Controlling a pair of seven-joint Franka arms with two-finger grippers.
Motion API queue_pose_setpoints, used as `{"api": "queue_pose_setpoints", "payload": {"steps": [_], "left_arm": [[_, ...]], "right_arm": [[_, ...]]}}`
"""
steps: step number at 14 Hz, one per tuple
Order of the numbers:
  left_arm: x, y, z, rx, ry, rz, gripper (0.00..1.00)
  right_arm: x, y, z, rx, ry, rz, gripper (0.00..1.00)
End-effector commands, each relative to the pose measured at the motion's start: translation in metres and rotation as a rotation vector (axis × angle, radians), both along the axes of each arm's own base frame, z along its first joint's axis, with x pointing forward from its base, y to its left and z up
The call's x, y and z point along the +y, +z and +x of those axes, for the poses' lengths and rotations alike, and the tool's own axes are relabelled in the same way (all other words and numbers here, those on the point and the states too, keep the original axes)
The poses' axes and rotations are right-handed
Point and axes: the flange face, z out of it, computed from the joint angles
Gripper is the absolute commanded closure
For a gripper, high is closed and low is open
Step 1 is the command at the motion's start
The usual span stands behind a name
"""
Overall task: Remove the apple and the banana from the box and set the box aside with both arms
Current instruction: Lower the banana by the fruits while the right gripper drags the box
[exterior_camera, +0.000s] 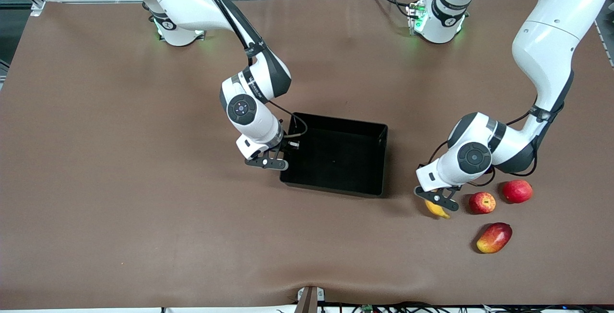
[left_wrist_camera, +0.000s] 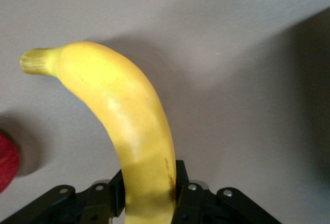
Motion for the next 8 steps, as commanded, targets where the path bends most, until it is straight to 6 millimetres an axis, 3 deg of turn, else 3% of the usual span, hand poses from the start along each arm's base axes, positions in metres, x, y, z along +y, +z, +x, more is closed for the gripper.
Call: {"api": "queue_pose_setpoints", "payload": {"steps": [1,5,6,7,8], "left_arm": [[0.028,-0.01,-0.004,-0.057,-0.03,0.005,1.0],[0.038,-0.019,-0.003,-0.068,-0.026,-0.006,1.0],[0.04,-0.02,-0.002,-0.073,-0.023,-0.008,1.0],[0.044,-0.023,-0.002,-0.077,-0.016,-0.011,0.92],[0.047,-0.023,-0.001,-0.08,-0.009,-0.012,0.37]], "right_arm": [[-0.013,0.014,0.011,0.015,0.023,-0.004,1.0],[-0.063,0.062,0.034,0.082,0.108,0.002,1.0],[-0.086,0.074,0.042,0.104,0.116,0.007,1.0],[-0.11,0.088,0.05,0.11,0.104,0.016,1.0],[-0.127,0.104,0.054,0.113,0.108,0.024,1.0]]}}
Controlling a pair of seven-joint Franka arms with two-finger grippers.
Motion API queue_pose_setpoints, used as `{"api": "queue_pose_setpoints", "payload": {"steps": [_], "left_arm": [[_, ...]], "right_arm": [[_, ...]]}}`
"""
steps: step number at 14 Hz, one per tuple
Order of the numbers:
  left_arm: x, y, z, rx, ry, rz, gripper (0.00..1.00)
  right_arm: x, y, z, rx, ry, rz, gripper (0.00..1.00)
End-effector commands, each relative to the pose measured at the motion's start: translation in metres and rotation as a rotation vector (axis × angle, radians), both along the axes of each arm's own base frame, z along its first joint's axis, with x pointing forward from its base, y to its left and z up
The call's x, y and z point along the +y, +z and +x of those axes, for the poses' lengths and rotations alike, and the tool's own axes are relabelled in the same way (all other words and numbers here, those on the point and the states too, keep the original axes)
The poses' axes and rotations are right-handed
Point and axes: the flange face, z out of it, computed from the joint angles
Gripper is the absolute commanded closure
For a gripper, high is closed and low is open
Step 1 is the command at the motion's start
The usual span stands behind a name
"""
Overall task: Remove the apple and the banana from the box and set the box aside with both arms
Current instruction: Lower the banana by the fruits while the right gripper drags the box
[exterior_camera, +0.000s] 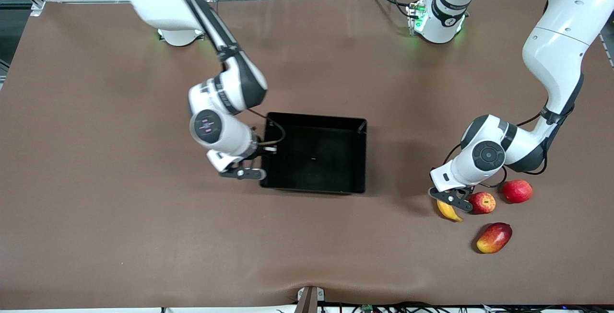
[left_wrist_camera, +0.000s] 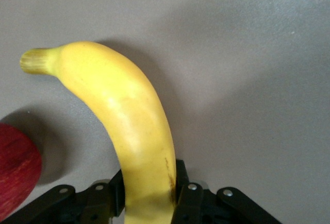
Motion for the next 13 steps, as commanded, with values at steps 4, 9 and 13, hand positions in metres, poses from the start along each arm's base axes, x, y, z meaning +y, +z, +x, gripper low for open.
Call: {"api": "queue_pose_setpoints", "payload": {"steps": [4,9,13], "left_arm": [[0.015,0.03,0.005,-0.054,0.068,0.01,0.0],[-0.005,0.126,-0.006,-0.099,0.275,-0.022,0.0],[-0.01,0.206,-0.023,-0.091,0.398,-0.027,0.0]], "right_arm": [[-0.126,0.074,0.014,0.045,0.054,0.057,1.0],[-0.239,0.096,0.02,0.058,0.001,-0.017,1.0],[-0.319,0.067,0.012,0.065,0.018,-0.005,1.0]]}}
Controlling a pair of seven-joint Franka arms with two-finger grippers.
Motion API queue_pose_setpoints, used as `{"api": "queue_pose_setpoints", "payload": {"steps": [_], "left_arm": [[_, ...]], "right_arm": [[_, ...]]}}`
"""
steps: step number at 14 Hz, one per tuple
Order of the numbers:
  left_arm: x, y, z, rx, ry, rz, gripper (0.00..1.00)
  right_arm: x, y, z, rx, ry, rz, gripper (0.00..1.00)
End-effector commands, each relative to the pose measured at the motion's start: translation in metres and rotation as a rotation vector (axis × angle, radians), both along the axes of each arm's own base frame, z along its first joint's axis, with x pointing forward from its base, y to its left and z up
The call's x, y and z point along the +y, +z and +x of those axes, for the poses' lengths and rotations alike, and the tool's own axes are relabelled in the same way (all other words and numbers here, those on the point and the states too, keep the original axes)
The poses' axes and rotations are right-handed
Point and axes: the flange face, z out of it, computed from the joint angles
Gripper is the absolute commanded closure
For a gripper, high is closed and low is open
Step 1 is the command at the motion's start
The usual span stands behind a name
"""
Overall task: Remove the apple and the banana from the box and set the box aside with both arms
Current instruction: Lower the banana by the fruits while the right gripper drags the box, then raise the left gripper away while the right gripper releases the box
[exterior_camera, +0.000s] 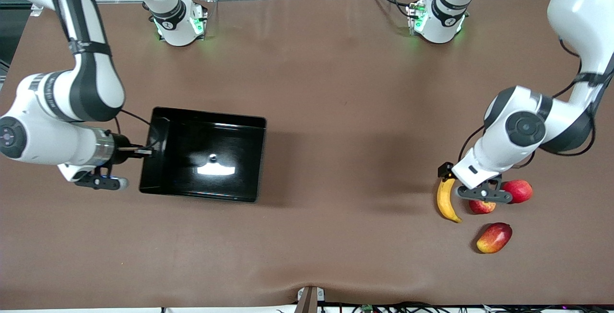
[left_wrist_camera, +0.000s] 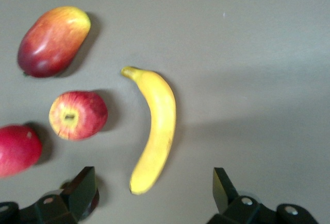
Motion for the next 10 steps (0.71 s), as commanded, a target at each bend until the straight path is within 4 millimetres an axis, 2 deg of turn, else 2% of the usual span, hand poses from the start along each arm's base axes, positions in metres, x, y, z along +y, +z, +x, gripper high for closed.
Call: {"api": "queue_pose_setpoints", "payload": {"steps": [1,3,5,7,10], "left_arm": [[0.004,0.061,-0.025,0.004,0.073,0.023,0.0],[0.005,0.112,-0.037,-0.004,0.122,0.048,0.0],[0.011,0.147,-0.041,0.031,0.17,0.037,0.0],[0.023,0.18,-0.039,0.04,0.195,0.042,0.0],[0.047,0.227,-0.035,0.02,0.245,0.031,0.0]], "right_arm": [[-0.06,-0.022,-0.018,-0.03,0.057,0.039,1.0],[-0.113,-0.045,-0.027,-0.071,0.116,0.06,1.0],[-0.148,-0.047,-0.032,-0.082,0.119,0.068,1.0],[-0.188,-0.061,-0.044,-0.079,0.116,0.082,1.0],[-0.225,-0.087,-0.063,-0.11,0.109,0.073,1.0]]}}
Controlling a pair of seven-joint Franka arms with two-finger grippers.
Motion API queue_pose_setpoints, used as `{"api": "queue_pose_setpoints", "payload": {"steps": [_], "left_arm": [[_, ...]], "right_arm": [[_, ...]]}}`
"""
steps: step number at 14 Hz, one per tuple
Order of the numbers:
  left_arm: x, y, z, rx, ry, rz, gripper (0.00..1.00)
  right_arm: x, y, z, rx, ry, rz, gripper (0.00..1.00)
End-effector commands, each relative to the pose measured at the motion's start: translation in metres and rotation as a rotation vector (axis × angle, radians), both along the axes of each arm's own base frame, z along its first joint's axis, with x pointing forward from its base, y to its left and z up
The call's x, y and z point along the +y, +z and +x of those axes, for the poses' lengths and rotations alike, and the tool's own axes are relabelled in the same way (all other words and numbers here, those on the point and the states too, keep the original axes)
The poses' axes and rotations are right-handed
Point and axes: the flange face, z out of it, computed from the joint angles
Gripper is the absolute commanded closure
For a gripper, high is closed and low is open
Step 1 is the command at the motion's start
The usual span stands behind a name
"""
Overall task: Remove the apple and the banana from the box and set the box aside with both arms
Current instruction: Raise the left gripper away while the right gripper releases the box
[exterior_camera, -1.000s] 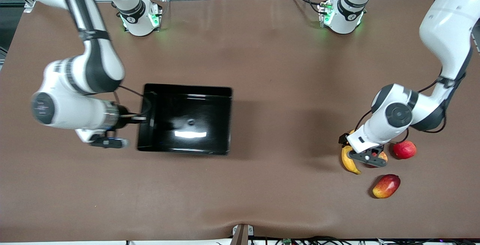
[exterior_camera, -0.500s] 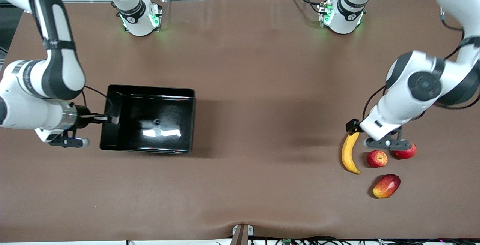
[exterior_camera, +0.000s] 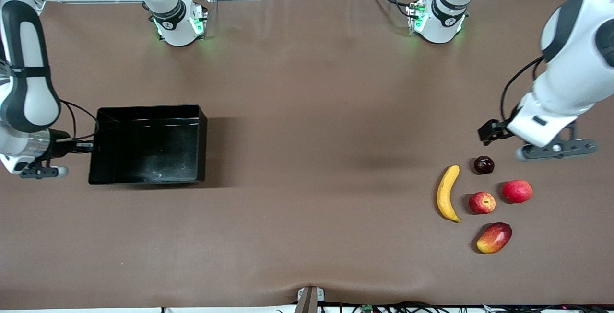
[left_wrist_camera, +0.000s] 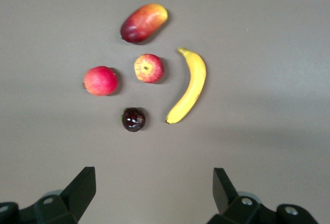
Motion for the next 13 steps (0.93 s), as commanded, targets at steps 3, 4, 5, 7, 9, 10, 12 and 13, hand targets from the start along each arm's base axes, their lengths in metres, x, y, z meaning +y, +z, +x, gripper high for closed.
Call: {"api": "queue_pose_setpoints", "payload": {"steps": [3,4,5,7,9,10,12,13], "left_arm": [[0.03,0.039,-0.006,0.045,0.059,-0.013,0.0],[0.028,0.044,-0.01,0.052,0.059,-0.001,0.0],[0.022,0.057,-0.019,0.042,0.055,0.016,0.0],[0.012,0.073,-0.03,0.032,0.048,-0.009,0.0],[0.008,0.083,-0.036,0.009,0.062,-0.003,0.0],[0.006,0.084,-0.038,0.009,0.071,0.002,0.0],[0.011,0.087,-0.04,0.018,0.051,-0.015,0.0],[0.019,0.089,-0.042,0.02,0.053,-0.018,0.0]], "right_arm": [[-0.047,-0.045,-0.029,-0.009,0.017,0.029,1.0],[-0.059,-0.057,-0.035,0.002,0.008,0.039,1.0],[-0.059,-0.061,-0.037,0.005,0.014,0.042,1.0],[-0.061,-0.064,-0.037,0.007,0.016,0.043,1.0],[-0.07,-0.073,-0.042,0.017,0.018,0.054,0.84],[-0.068,-0.073,-0.041,0.022,0.02,0.057,0.11],[-0.065,-0.065,-0.034,0.019,0.029,0.061,0.0],[-0.059,-0.051,-0.023,0.024,0.05,0.074,0.0]]}}
